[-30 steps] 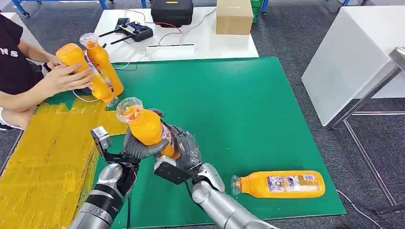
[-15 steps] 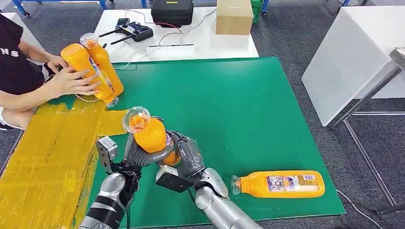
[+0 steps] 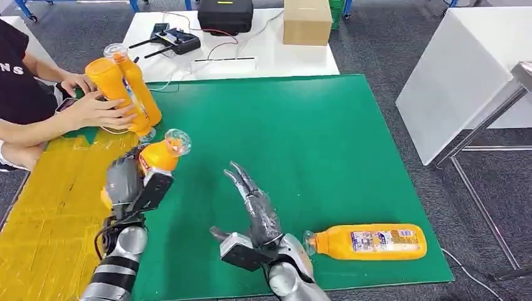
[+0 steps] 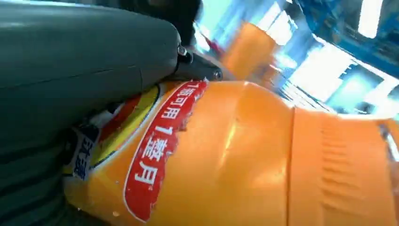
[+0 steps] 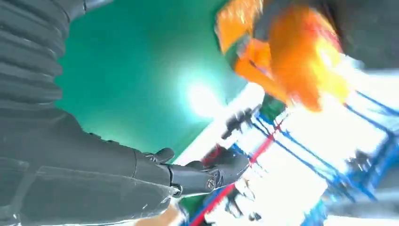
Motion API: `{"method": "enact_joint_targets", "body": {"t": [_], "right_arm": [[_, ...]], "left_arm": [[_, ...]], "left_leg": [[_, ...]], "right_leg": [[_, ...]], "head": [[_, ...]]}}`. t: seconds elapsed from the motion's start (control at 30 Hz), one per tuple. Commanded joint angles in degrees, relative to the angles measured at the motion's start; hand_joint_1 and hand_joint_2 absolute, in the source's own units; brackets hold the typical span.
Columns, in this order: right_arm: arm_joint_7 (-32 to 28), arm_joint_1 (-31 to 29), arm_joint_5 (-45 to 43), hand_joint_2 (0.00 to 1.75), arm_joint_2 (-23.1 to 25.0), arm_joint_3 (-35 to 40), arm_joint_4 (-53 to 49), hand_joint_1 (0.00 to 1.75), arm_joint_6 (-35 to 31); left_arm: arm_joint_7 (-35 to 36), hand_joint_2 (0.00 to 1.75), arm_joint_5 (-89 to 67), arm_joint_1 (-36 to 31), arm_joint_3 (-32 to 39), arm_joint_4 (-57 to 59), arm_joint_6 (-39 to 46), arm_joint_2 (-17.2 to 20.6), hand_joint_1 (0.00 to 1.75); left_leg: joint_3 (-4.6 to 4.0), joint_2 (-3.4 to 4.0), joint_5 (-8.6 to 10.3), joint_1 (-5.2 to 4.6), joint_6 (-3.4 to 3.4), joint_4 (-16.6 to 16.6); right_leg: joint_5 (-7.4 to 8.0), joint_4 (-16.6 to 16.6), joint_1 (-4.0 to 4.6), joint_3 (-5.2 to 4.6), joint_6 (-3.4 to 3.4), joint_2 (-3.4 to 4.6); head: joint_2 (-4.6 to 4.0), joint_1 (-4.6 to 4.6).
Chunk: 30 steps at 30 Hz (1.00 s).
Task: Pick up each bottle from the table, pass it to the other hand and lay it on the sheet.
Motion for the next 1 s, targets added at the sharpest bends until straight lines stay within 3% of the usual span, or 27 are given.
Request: {"method": "enact_joint_targets", "body": {"t": [0.03, 0.17, 0.4, 0.43, 0.47, 0.73, 0.83, 1.0], "right_arm": [[-1.7, 5.1, -3.7, 1.75, -7.4, -2.8, -17.9, 0.00, 3.8], [-1.9, 6.5, -3.4, 1.75, -9.2, -4.0, -22.1, 0.00, 3.2], [-0.7, 8.5, -2.1, 1.75, -12.2, -6.0, -24.1, 0.00, 3.6], [-0.7, 8.7, -2.1, 1.75, -12.6, -6.4, -24.1, 0.00, 3.6], [0.3, 8.9, -1.0, 1.75, -13.1, -6.6, -24.0, 0.00, 4.0], [4.5, 11.0, 7.8, 1.75, -19.1, -7.2, -23.8, 0.00, 5.2], [6.4, 12.1, 12.1, 1.75, -24.3, -5.2, -24.9, 0.00, 7.6], [6.3, 14.0, 12.5, 1.75, -26.5, -5.9, -26.7, 0.00, 7.6]], "left_arm": [[10.5, 1.75, -25.4, -6.6, 12.2, 14.6, 1.8, 5.5, 1.75], [16.0, 1.75, -28.4, -9.5, 8.7, 23.7, 1.8, 8.8, 1.75], [13.6, 1.75, -27.4, -11.1, 8.3, 31.5, -0.3, 8.5, 1.75], [13.5, 1.75, -27.4, -11.0, 8.2, 31.8, -0.2, 8.3, 1.19], [13.0, 1.75, -27.1, -11.2, 8.2, 32.7, -0.6, 8.0, 0.00], [4.1, 1.75, -17.5, -10.1, 8.6, 31.9, -3.6, 4.9, 0.00], [-6.2, 1.75, -3.2, -9.6, 10.5, 28.2, -7.5, 3.2, 0.00], [-7.7, 1.75, 0.1, -8.7, 10.7, 26.0, -9.1, 2.9, 0.00]], "left_leg": [[0.23, -0.01, -0.06, 0.10, -0.09, 0.0], [0.23, -0.18, -0.04, 0.07, -0.08, 0.0], [0.31, -0.15, -0.07, 0.08, -0.07, -0.1], [0.28, -0.20, -0.05, 0.07, -0.05, -0.1], [0.34, -0.22, -0.06, 0.06, -0.06, -0.1], [0.21, -0.22, -0.02, -0.02, -0.02, -0.1], [0.22, -0.25, -0.04, 0.00, -0.02, 0.0], [0.24, -0.26, -0.09, 0.03, -0.02, 0.0]], "right_leg": [[-0.05, -0.1, 0.11, 0.27, -0.04, -0.07], [-0.07, -0.1, 0.09, 0.27, -0.04, -0.19], [-0.10, -0.1, 0.09, 0.38, -0.02, -0.21], [-0.09, -0.1, 0.08, 0.37, -0.01, -0.25], [-0.11, -0.1, 0.07, 0.42, -0.01, -0.27], [-0.06, -0.1, 0.00, 0.28, 0.00, -0.24], [-0.06, -0.1, 0.01, 0.32, 0.01, -0.25], [-0.10, -0.1, 0.03, 0.36, 0.02, -0.26]], "head": [[0.00, -0.04], [0.00, -0.02], [0.00, -0.02], [0.00, 0.00], [0.00, -0.02], [0.00, -0.02], [0.00, -0.02], [0.00, -0.02]]}}
